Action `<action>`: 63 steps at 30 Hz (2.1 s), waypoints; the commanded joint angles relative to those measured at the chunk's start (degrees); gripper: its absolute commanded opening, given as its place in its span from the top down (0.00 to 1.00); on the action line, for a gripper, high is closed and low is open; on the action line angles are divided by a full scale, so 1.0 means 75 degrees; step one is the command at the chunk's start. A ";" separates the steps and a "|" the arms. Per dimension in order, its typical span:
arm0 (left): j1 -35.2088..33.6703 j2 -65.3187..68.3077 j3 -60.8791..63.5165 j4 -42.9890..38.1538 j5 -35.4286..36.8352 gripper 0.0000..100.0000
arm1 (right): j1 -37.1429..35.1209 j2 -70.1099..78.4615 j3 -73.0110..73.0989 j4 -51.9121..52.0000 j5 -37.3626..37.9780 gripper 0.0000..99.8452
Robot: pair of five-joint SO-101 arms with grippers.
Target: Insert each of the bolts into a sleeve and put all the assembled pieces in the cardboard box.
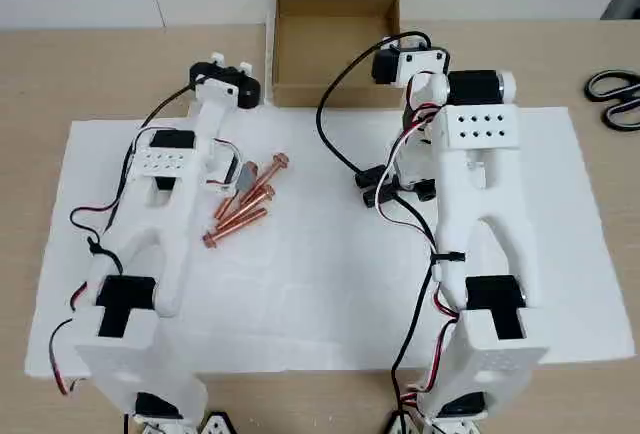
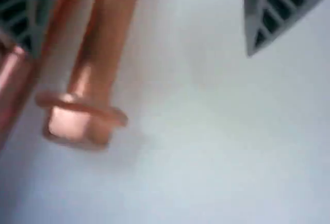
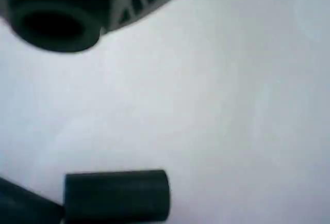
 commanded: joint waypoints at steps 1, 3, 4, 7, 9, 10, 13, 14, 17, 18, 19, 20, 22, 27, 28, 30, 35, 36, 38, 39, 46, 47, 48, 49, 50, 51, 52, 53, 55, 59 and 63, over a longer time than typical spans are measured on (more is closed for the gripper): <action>-0.0023 0.0141 -0.0463 -0.0141 0.0059 0.76 | -0.0018 -0.0451 -0.0023 0.0029 0.0000 1.00; -0.0023 0.0387 -0.0580 -0.0129 0.0129 0.76 | -0.0018 -0.0451 -0.0012 0.0029 0.0000 1.00; -0.0023 0.0504 -0.0639 -0.0117 0.0234 0.76 | -0.0018 -0.0451 -0.0012 0.0029 0.0000 1.00; -0.0023 0.0774 -0.0779 -0.0117 0.0340 0.76 | -0.0018 -0.0451 -0.0012 0.0029 0.0000 1.00; -0.0012 0.0844 -0.0791 -0.0117 0.0363 0.76 | -0.0018 -0.0451 -0.0012 0.0029 0.0000 1.00; 0.0000 0.0844 -0.0791 -0.0117 0.0399 0.76 | -0.0018 -0.0451 -0.0012 0.0029 0.0000 1.00; 0.0012 0.0856 -0.0791 -0.0117 0.0399 0.76 | -0.0018 -0.0440 -0.0012 0.0029 0.0000 1.00; 0.0012 0.0856 -0.0791 -0.0117 0.0399 0.76 | -0.0018 -0.0440 -0.0012 0.0029 0.0000 1.00; 0.0047 0.0914 -0.0791 -0.0117 0.0375 0.81 | -0.0018 -0.0440 -0.0012 0.0029 0.0000 1.00; 0.0047 0.0914 -0.0791 -0.0129 0.0363 0.84 | -0.0018 -0.0440 -0.0012 0.0029 0.0000 1.00; 0.0047 0.0914 -0.0791 -0.0129 0.0363 0.87 | -0.0018 -0.0440 -0.0012 0.0029 0.0000 1.00; 0.0047 0.0914 -0.0791 -0.0129 0.0363 0.90 | -0.0018 -0.0440 -0.0012 0.0029 0.0000 1.00; 0.0047 0.0914 -0.0791 -0.0129 0.0363 0.94 | -0.0018 -0.0440 -0.0012 0.0029 0.0000 1.00; 0.0047 0.0938 -0.0779 -0.0117 0.0363 0.96 | -0.0018 -0.0440 -0.0012 0.0029 0.0000 1.00; 0.0047 0.0926 -0.0779 -0.0117 0.0363 0.96 | -0.0018 -0.0440 -0.0012 0.0029 0.0000 1.00; 0.0047 0.0926 -0.0779 -0.0105 0.0375 0.96 | -0.0018 -0.0440 -0.0012 0.0029 0.0000 1.00; 0.0059 0.0856 -0.1037 0.0352 0.0375 0.97 | -0.0018 -0.0440 0.0070 0.0018 0.0000 1.00; 0.0059 0.0856 -0.1201 0.0527 0.0375 0.99 | -0.0018 -0.0440 0.0117 0.0018 0.0000 1.00; 0.0047 0.0856 -0.1541 0.0938 0.0375 0.99 | -0.0018 -0.0440 0.0223 0.0018 0.0000 1.00; 0.0047 0.0856 -0.1717 0.1114 0.0375 0.99 | -0.0018 -0.0440 0.0258 0.0006 0.0000 1.00; 0.0047 0.0856 -0.2842 0.2274 0.0387 0.99 | -0.0018 -0.0440 0.0281 0.0006 0.0000 1.00; 0.0047 0.0844 -0.3042 0.2473 0.0387 0.99 | -0.0018 -0.0440 0.0281 0.0006 0.0000 1.00; 0.0047 0.0844 -0.3253 0.2696 0.0387 0.99 | -0.0018 -0.0440 0.0281 0.0006 0.0000 1.00; 0.0047 0.0844 -0.3511 0.2942 0.0387 0.99 | -0.0018 -0.0440 0.0281 0.0006 0.0000 1.00; 0.0047 0.0844 -0.3804 0.3235 0.0387 0.99 | -0.0018 -0.0451 0.0281 0.0006 0.0000 1.00; 0.0047 0.0844 -0.4144 0.3587 0.0387 0.99 | -0.0029 -0.0451 0.0281 0.0006 0.0000 1.00; 0.0047 0.0844 -0.4507 0.3962 0.0387 0.99 | -0.0029 -0.0475 0.0281 0.0006 0.0000 1.00; 0.0047 0.0844 -0.4905 0.4349 0.0387 0.99 | -0.0053 -0.0486 0.0281 0.0006 0.0000 1.00; 0.0047 0.0867 -0.5574 0.5029 0.0387 0.99 | -0.0111 -0.0498 0.0281 0.0018 0.0000 1.00; 0.0129 0.0926 -0.5773 0.5697 0.0387 0.99 | -0.0123 -0.0510 0.0281 0.0018 0.0000 1.00; 0.0715 0.0856 -0.4929 0.5837 0.0621 0.99 | -0.0111 -0.0498 0.0281 0.0018 0.0000 1.00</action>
